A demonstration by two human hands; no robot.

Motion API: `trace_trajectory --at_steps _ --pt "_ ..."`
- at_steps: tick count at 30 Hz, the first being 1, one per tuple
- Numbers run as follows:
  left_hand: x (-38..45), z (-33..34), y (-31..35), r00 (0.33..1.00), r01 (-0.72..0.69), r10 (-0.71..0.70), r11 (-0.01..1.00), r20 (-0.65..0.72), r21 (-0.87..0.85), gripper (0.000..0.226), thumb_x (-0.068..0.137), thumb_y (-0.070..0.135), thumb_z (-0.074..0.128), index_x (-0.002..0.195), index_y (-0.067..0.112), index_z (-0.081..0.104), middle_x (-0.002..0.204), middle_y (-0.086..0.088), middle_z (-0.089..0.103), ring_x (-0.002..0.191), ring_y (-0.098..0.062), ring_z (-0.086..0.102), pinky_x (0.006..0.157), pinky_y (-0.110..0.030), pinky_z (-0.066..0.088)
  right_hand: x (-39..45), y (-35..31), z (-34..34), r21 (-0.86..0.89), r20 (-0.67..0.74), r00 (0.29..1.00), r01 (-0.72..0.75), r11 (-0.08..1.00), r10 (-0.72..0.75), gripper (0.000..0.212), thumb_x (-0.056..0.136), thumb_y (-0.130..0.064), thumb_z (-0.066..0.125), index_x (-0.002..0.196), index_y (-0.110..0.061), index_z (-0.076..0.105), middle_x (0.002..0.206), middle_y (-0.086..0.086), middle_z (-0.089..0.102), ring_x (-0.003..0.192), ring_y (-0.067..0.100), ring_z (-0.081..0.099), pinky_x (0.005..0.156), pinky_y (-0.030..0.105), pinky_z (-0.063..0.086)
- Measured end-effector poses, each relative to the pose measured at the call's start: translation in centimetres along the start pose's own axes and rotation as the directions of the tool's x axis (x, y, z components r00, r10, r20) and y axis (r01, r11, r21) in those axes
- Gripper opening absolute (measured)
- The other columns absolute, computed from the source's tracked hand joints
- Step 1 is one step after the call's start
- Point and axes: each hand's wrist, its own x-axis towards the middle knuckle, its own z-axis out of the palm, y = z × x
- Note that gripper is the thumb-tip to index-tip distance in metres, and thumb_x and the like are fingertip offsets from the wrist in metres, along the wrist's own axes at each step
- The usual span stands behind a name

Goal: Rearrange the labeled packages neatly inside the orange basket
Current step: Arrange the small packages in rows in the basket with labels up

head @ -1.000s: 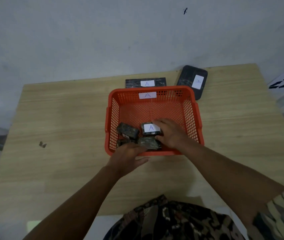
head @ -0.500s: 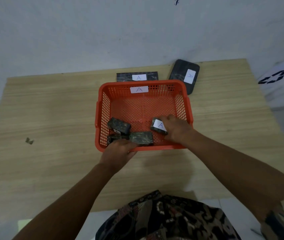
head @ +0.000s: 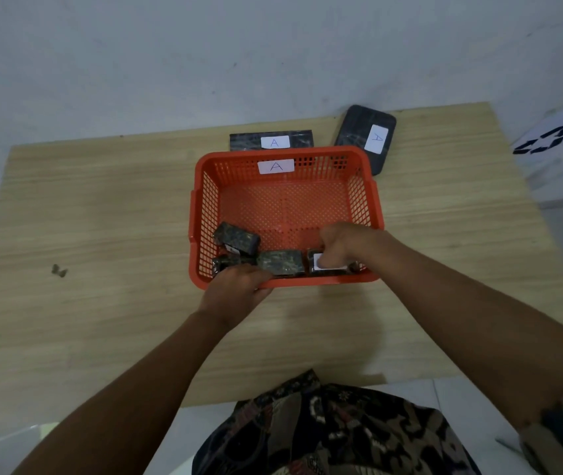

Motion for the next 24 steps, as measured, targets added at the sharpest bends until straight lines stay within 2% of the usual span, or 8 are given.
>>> trace_trajectory --at_steps 3,5,10,14,18,20,22,24 --pt "0.0 0.1 -0.1 1.0 -0.001 0.001 1.0 0.009 0.001 0.019 0.088 0.023 0.066 0.099 0.01 0.072 0.093 -0.009 0.074 0.085 -0.027 0.068 0.075 -0.039 0.055 0.9 -1.9 1.1 0.068 -0.172 0.979 0.127 0.989 -0.114 0.037 0.085 -0.039 0.067 0.117 -0.022 0.068 0.111 0.001 0.068 0.097 0.022 0.064 0.083 0.033 0.054" --pt "0.1 0.1 -0.2 1.0 0.002 -0.002 1.0 0.017 0.003 0.018 0.087 0.023 0.066 0.097 0.009 0.073 0.092 -0.01 0.073 0.084 -0.028 0.068 0.073 -0.04 0.054 1.5 -3.2 2.2 0.126 -0.164 0.967 0.217 0.968 -0.195 0.039 0.085 -0.036 0.069 0.122 -0.024 0.067 0.119 0.001 0.066 0.107 0.023 0.063 0.09 0.034 0.052" --pt "0.0 0.2 -0.2 1.0 0.004 -0.004 1.0 0.008 0.003 0.019 0.088 0.024 0.066 0.099 0.011 0.073 0.092 -0.01 0.074 0.083 -0.027 0.068 0.071 -0.04 0.054 2.3 -4.1 3.1 0.028 -0.173 0.952 0.26 0.965 -0.251 0.03 0.078 -0.033 0.073 0.107 -0.026 0.069 0.111 0.001 0.066 0.102 0.023 0.063 0.085 0.033 0.053" --pt "0.0 0.2 -0.1 1.0 0.005 -0.005 1.0 0.019 0.022 0.02 0.088 0.025 0.065 0.1 0.011 0.073 0.094 -0.01 0.074 0.085 -0.027 0.068 0.074 -0.04 0.054 2.2 -3.1 2.7 0.214 -0.167 0.945 0.314 0.925 -0.282 0.022 0.08 -0.024 0.075 0.1 -0.028 0.065 0.109 -0.004 0.063 0.099 0.016 0.06 0.087 0.035 0.053" --pt "0.3 0.2 0.1 0.999 0.018 -0.02 0.999 0.03 0.042 0.022 0.089 0.029 0.062 0.102 0.014 0.073 0.098 -0.006 0.075 0.089 -0.023 0.068 0.076 -0.036 0.054 1.6 -1.4 2.1 0.441 -0.422 0.876 0.423 0.792 -0.233 0.023 0.087 -0.013 0.071 0.08 -0.033 0.065 0.091 -0.012 0.067 0.086 0.005 0.062 0.073 0.025 0.05" --pt "0.7 0.1 0.4 0.999 -0.009 0.006 0.998 0.051 0.059 0.025 0.09 0.032 0.059 0.102 0.015 0.072 0.099 -0.004 0.075 0.089 -0.021 0.068 0.078 -0.036 0.054 1.3 -0.3 1.5 0.472 -0.483 0.857 0.428 0.771 -0.181 0.026 0.088 -0.013 0.071 0.085 -0.039 0.065 0.091 -0.012 0.067 0.084 0.005 0.064 0.072 0.026 0.055" --pt "1.2 0.0 0.5 0.996 -0.02 0.014 0.997 0.091 0.071 0.029 0.091 0.035 0.056 0.105 0.015 0.072 0.101 -0.002 0.074 0.09 -0.02 0.067 0.08 -0.037 0.053 1.6 0.3 1.5 0.436 -0.383 0.9 0.374 0.819 -0.207 0.024 0.087 -0.019 0.073 0.106 -0.034 0.068 0.101 -0.009 0.068 0.09 0.01 0.066 0.083 0.033 0.058" --pt "1.3 0.0 0.5 0.994 -0.001 -0.007 0.997 0.106 0.077 0.029 0.091 0.035 0.056 0.106 0.015 0.072 0.102 -0.002 0.074 0.091 -0.02 0.067 0.081 -0.038 0.052 1.9 0.1 2.0 0.346 -0.255 0.939 0.311 0.885 -0.23 0.04 0.086 -0.03 0.076 0.125 -0.026 0.067 0.121 -0.006 0.067 0.107 0.014 0.063 0.096 0.035 0.052"
